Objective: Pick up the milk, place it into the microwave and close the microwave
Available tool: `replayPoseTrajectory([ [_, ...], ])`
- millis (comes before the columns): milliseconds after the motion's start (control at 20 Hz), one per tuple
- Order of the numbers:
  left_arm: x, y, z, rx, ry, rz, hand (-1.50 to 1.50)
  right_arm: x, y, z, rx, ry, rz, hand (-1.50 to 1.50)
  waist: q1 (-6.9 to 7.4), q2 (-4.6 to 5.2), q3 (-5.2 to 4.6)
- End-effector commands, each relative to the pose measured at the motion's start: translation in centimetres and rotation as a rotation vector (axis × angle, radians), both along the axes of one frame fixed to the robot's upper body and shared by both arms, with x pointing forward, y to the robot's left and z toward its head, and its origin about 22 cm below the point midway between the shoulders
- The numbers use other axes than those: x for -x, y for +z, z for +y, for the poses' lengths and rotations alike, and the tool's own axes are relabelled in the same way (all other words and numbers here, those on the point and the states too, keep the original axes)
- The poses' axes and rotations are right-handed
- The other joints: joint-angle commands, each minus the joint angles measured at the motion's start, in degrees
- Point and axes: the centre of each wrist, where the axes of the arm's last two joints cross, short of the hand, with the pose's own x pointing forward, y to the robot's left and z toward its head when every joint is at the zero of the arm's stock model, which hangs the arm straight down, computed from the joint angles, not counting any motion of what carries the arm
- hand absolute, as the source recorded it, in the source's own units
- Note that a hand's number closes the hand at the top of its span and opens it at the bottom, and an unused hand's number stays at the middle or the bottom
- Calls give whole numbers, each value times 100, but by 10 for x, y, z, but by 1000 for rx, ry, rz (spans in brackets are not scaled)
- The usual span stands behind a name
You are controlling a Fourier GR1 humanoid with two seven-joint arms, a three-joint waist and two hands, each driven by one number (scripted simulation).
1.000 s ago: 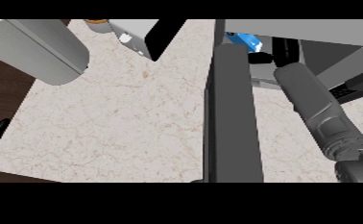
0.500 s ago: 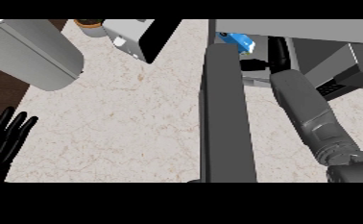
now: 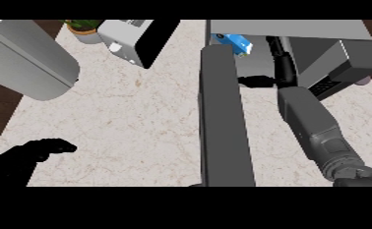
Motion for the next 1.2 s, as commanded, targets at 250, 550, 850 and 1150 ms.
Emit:
replayPoseTrajectory([
  [250, -15, 3, -49, 15, -71, 74, 150, 29, -38, -6, -203, 145, 75, -150, -246, -120, -15],
  [550, -14, -2, -67, 6, -121, 114, 150, 76, -85, -9, -198, 141, 69, -150, -354, -172, -24],
  [850, -37, -8, -102, -92, -180, 64, 150, 112, -102, -45, -193, 139, 102, -150, -491, -197, -31],
  [1150, -61, -7, -123, -103, -221, 45, 150, 152, -105, -76, -223, 94, 90, -150, -499, -193, -34],
])
